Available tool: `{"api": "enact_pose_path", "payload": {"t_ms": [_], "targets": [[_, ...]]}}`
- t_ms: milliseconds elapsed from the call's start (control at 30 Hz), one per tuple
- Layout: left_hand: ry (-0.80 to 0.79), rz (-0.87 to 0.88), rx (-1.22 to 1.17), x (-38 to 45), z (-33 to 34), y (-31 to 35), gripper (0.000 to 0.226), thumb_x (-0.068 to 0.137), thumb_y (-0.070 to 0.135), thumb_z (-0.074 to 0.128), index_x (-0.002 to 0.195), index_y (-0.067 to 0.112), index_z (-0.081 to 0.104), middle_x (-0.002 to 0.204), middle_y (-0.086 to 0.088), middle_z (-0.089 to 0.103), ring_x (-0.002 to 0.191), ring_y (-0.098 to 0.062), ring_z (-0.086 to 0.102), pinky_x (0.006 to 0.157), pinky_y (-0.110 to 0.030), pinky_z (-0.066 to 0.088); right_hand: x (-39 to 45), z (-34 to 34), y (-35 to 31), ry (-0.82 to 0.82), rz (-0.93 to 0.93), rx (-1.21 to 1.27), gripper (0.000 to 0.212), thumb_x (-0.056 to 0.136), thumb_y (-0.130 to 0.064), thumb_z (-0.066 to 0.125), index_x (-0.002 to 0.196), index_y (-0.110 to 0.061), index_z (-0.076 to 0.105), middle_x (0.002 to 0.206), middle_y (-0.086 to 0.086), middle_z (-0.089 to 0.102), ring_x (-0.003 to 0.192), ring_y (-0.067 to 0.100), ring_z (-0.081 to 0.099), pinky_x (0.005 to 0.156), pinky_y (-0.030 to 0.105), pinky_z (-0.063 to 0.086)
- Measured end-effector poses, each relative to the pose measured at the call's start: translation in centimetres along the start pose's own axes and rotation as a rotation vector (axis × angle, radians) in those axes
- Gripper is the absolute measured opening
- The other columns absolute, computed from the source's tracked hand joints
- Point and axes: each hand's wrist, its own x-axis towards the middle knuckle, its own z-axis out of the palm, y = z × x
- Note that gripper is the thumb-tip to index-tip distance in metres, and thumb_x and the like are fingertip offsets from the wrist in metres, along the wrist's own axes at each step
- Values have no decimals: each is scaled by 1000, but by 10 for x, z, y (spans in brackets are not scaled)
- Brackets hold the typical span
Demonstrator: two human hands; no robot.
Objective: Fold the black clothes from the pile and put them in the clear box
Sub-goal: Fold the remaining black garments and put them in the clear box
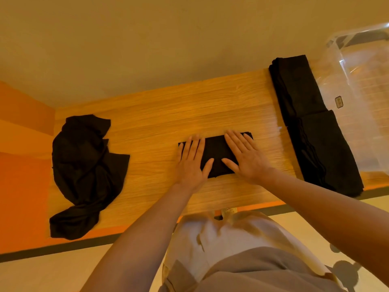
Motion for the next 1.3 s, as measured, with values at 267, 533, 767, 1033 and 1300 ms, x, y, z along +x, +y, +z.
{"api": "enact_pose_path", "payload": {"t_ms": [267, 533, 767, 1033, 1300], "targets": [[-57, -34, 35, -6, -6, -15, 75, 95, 60, 14, 154, 14, 8, 161, -4, 2, 148, -19, -2, 117, -45, 0, -11, -2, 3, -23, 103, -42, 79, 94, -65, 4, 152, -12, 1, 160, 4, -3, 148, 16, -6, 119, 41, 4], [-106, 86, 132, -2, -42, -34, 62, 100, 48, 15, 153, 17, 8, 160, -1, 14, 148, -17, 6, 111, -42, -4, -15, -17, -4, -39, 106, -7, 72, 97, -58, 15, 153, -14, 5, 161, 2, 2, 148, 16, -5, 116, 48, -12], [-166, 0, -59, 27, -67, -31, 49, 89, 42, 61, 134, 29, 47, 130, 8, 50, 124, -14, 38, 92, -33, 14, 3, -53, 1, -81, 123, -16, 59, 90, -47, 53, 141, -22, 37, 139, 2, 40, 128, 22, 34, 105, 42, 19], [-316, -187, -229, 46, -76, -32, 18, 80, 34, 70, 94, 26, 61, 103, 4, 50, 109, -19, 43, 82, -35, 21, 17, -70, 16, -209, 236, 228, 33, 82, -37, 70, 110, -27, 57, 124, -4, 42, 120, 20, 34, 94, 36, 21], [-209, -68, -596, 30, -79, -41, 17, 90, 15, 63, 96, 26, 52, 96, 7, 58, 94, -16, 57, 76, -32, 49, 16, -61, 13, -356, 306, 447, 30, 84, -34, 70, 109, -23, 59, 108, -4, 61, 107, 20, 54, 104, 45, 33]]}}
